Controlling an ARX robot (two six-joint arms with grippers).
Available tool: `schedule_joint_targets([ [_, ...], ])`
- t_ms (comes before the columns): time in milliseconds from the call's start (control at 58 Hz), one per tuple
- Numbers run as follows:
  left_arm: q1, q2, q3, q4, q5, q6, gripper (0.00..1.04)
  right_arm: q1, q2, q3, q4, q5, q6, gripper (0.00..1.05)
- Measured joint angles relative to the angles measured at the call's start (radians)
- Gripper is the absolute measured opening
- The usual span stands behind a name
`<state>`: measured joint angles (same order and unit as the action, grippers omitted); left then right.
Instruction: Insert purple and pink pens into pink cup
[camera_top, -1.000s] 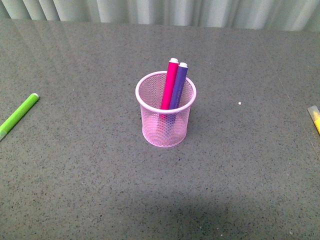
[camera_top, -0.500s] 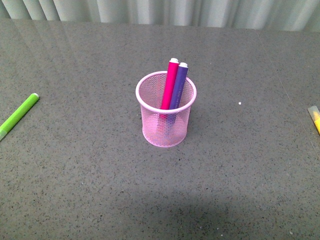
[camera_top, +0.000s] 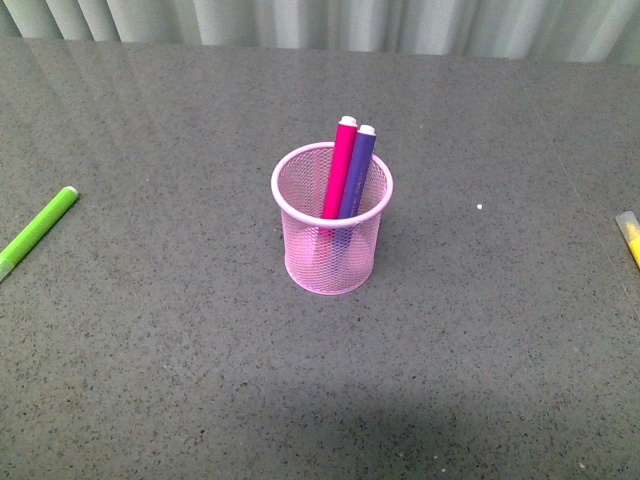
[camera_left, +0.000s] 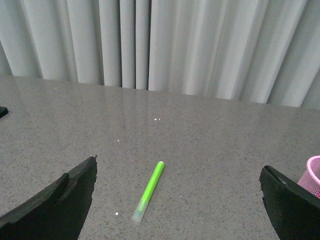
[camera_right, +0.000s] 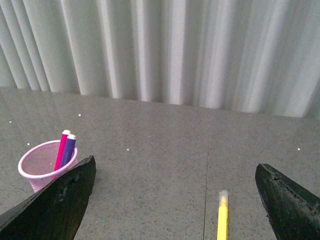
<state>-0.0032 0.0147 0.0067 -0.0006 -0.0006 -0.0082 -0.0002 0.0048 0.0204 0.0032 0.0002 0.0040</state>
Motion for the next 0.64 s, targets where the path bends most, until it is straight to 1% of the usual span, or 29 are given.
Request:
schedule_joint_targets([
  [638,0.000,0.000,0.000,0.000,0.000,0.000,0.97,0.000,0.000,0.000,0.000,0.000,0.000,0.97],
])
